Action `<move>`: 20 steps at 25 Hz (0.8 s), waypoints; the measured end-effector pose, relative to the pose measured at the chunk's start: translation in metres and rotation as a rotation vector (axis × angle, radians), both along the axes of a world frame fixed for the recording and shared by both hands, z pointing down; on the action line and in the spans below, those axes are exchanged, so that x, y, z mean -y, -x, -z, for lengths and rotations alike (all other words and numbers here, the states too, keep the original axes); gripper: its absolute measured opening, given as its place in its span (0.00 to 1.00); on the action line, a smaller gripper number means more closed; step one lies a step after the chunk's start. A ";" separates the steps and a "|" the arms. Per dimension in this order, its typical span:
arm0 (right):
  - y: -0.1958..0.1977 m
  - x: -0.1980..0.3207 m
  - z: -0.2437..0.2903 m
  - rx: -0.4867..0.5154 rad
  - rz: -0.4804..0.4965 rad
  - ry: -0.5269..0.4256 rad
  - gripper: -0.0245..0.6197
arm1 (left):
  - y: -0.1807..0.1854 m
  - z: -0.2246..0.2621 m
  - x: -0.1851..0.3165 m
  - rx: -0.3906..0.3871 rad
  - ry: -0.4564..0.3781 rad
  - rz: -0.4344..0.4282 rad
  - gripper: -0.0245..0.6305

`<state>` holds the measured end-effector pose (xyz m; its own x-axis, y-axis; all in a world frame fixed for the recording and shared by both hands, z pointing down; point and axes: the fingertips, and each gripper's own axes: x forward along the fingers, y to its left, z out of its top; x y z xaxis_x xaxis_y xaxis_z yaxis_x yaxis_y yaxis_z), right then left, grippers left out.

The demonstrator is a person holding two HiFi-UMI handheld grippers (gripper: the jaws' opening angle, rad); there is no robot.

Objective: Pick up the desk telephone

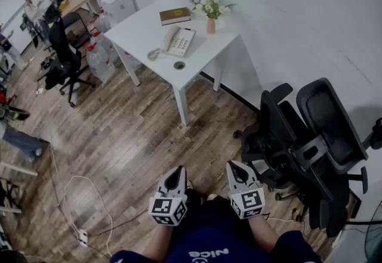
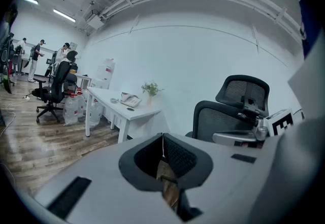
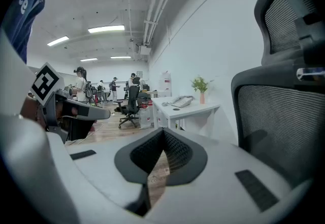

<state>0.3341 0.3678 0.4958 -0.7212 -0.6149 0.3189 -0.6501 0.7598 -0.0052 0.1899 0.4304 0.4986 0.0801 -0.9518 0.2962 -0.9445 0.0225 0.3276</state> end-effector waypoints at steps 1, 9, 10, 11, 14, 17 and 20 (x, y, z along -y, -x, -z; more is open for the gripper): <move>0.002 0.000 0.000 0.003 0.001 -0.001 0.07 | 0.003 -0.002 -0.001 -0.006 0.003 0.007 0.07; 0.024 0.013 0.003 0.018 -0.011 -0.025 0.07 | 0.030 -0.008 0.014 -0.015 -0.004 0.004 0.07; 0.027 0.015 0.002 0.017 -0.016 -0.024 0.07 | 0.034 -0.007 0.018 -0.014 -0.008 -0.002 0.07; 0.030 0.017 0.002 0.017 -0.022 -0.021 0.07 | 0.038 -0.007 0.022 -0.013 -0.011 -0.008 0.07; 0.046 0.026 0.003 0.024 -0.032 -0.027 0.07 | 0.055 -0.007 0.034 -0.013 -0.018 -0.024 0.07; 0.063 0.034 0.007 0.022 -0.045 -0.034 0.07 | 0.071 -0.009 0.046 -0.012 -0.022 -0.046 0.07; 0.078 0.038 0.006 0.030 -0.054 -0.033 0.07 | 0.084 -0.011 0.055 -0.012 -0.018 -0.058 0.07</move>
